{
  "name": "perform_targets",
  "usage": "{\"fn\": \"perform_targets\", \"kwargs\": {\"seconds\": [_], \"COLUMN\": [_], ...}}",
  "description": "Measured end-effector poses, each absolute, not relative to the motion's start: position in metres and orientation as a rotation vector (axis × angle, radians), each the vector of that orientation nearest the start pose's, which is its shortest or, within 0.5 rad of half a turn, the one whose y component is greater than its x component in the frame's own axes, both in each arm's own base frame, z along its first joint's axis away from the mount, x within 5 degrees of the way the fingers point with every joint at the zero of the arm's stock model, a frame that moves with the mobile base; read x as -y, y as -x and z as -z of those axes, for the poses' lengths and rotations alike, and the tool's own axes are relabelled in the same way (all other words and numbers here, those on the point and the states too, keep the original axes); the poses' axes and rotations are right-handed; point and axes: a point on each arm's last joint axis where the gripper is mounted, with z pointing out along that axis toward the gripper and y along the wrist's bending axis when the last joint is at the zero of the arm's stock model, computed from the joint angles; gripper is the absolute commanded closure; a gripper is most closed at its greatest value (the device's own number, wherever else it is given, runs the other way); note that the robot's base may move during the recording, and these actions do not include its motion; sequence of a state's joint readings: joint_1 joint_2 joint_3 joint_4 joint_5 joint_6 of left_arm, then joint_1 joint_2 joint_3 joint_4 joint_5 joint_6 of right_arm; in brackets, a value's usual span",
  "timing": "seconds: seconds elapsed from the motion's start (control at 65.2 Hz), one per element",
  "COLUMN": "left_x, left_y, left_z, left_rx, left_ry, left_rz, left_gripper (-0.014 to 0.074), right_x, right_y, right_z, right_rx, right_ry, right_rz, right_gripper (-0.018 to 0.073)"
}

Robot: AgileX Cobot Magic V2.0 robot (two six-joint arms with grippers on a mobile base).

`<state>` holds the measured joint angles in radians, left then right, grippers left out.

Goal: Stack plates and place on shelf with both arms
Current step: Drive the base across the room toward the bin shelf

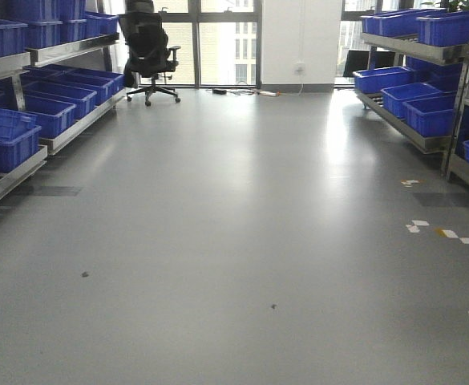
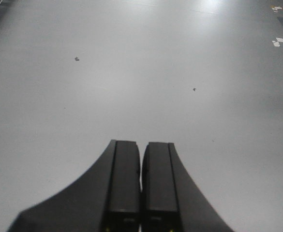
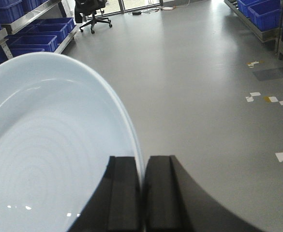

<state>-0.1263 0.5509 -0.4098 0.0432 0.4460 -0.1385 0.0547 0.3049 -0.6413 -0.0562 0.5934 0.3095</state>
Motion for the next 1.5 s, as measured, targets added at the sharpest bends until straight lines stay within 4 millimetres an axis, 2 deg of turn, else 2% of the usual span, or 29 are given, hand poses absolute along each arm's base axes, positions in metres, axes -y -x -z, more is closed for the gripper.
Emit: {"fn": "perform_targets", "kwargs": {"seconds": [1.504], "left_x": [0.0123], "left_y": [-0.1103], "left_z": [-0.2685], "left_rx": [-2.072], "left_ry": [-0.016], "left_rz": [0.119], "left_gripper": [0.05], "right_x": [0.0], "right_y": [-0.0515], "right_z": [-0.3523], "right_rx": [-1.732], "right_ry": [-0.204], "right_rz": [-0.206], "right_gripper": [0.0502]}}
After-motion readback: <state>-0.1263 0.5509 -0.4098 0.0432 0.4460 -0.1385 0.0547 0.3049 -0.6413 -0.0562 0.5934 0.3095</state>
